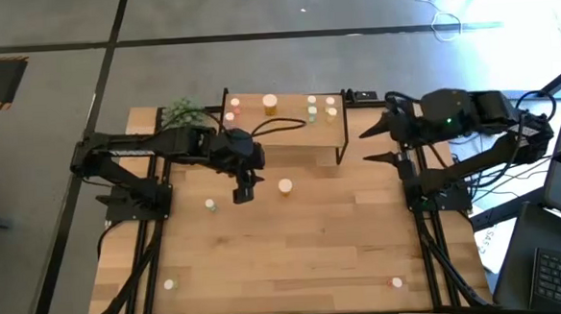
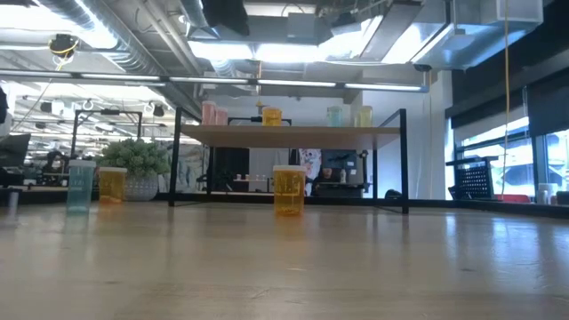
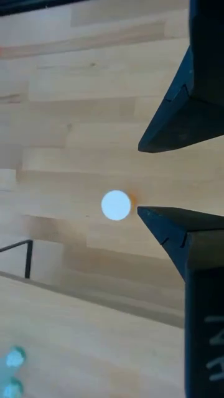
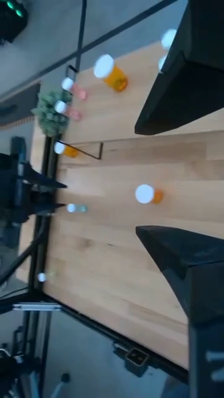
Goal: Pick and place medicine bottles onto shelf by color
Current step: Put the orange medicine bottle on the shelf, aligned with the other orange medicine bottle
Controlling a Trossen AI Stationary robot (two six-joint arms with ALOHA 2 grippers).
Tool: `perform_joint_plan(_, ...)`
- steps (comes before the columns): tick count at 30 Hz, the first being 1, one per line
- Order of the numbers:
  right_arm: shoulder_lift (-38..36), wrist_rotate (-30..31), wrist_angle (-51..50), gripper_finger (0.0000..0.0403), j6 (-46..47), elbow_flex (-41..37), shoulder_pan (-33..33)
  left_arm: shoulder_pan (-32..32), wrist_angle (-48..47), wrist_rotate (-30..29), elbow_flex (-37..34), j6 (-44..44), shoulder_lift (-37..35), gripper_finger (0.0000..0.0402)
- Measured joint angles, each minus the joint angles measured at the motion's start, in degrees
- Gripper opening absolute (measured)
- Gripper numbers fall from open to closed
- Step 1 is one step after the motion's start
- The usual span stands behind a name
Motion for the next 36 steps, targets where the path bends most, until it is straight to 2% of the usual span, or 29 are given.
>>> perform_joint_plan(9, -5.2, -0.3, 11.75, 0.0253, 1.4, -15.4, -0.02, -1.18, 10.69, -0.02, -8.48, 2.16, 0.0, 0.0147)
perform_joint_plan(19, -5.38, -0.26, 17.61, 0.0253, 0.03, -20.77, -0.01, -1.45, 21.4, 0.0, -12.9, 1.67, 1.62, 0.0147)
perform_joint_plan(27, -5.36, -0.24, 17.25, 0.0253, 0.15, -20.79, -0.02, -1.29, 18.02, 0.46, -5.23, 6.19, 9.74, 0.0147)
perform_joint_plan(32, -5.16, -0.24, 16.66, 0.0253, -0.05, -20.81, -0.02, -0.49, 7.73, 0.57, 0.35, 4.72, 13.28, 0.0147)
perform_joint_plan(36, -4.88, -0.26, 17.01, 0.0253, -0.02, -20.81, -0.02, -0.11, 5.4, 0.65, 1.5, 2.43, 14.09, 0.0147)
